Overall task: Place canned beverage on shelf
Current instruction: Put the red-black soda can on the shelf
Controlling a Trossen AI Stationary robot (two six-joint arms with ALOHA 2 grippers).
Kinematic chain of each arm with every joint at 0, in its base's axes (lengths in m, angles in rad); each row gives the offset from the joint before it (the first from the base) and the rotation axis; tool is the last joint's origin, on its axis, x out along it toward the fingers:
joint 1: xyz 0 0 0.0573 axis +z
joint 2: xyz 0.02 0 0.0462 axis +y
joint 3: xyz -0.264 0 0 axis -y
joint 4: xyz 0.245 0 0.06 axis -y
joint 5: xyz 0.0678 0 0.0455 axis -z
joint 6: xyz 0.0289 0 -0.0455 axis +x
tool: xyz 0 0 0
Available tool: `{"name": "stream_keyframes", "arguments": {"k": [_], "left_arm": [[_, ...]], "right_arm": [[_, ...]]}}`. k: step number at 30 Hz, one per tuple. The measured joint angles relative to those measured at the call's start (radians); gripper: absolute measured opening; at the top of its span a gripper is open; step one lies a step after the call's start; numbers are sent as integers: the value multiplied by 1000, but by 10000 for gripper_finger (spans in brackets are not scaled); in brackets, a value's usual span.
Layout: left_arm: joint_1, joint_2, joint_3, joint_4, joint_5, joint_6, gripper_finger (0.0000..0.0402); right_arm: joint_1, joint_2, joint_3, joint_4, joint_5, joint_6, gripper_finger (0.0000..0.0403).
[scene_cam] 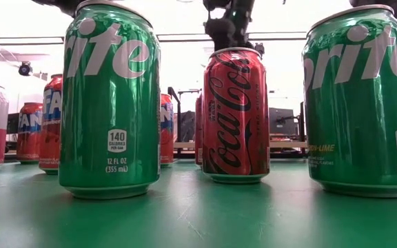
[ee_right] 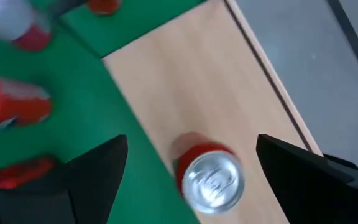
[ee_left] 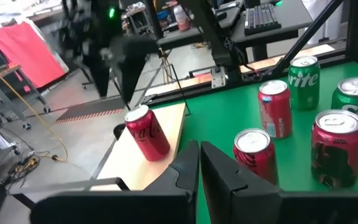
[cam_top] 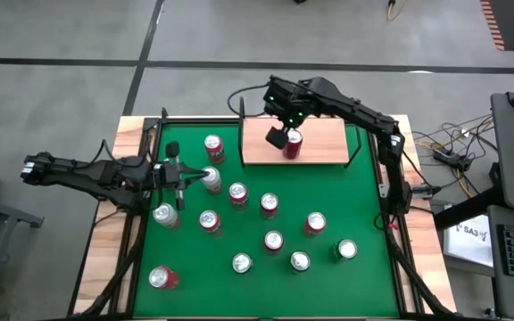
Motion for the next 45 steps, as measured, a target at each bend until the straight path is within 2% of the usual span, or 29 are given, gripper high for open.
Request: {"name": "stream_keyframes", "arguments": {"k": [4, 7, 13, 16, 20, 25, 27, 33, 39, 45], "left_arm": [[0, 0, 0, -44, 2, -44, 0], [0, 0, 0, -71, 6, -87, 0], [0, 1, -27, -86, 36, -161, 0], [0, 1, -59, -80, 36, -183, 0], [0, 2, -90, -24, 21, -169, 0], [0, 10, -73, 63, -1, -60, 0], [0, 10, -57, 80, -1, -13, 0], [0, 6, -40, 57, -1, 66, 0], [0, -14, -39, 63, -4, 154, 0], [0, -39, -39, 40, -4, 190, 0]], "right_arm": [[17, -77, -52, -9, -6, -28, 310], [11, -158, -146, 40, -5, -59, 277], [-56, -368, -496, 346, -65, -132, 200], [-85, -481, -692, 490, -39, -126, 162], [-94, -608, -910, 624, 128, -3, 109], [-74, -707, -1044, 647, 146, 225, 37], [-51, -721, -1076, 649, 152, 298, 17], [27, -703, -1136, 734, 277, 404, 13], [58, -633, -1160, 748, 372, 583, 13], [99, -534, -1171, 749, 400, 689, 12]]}}
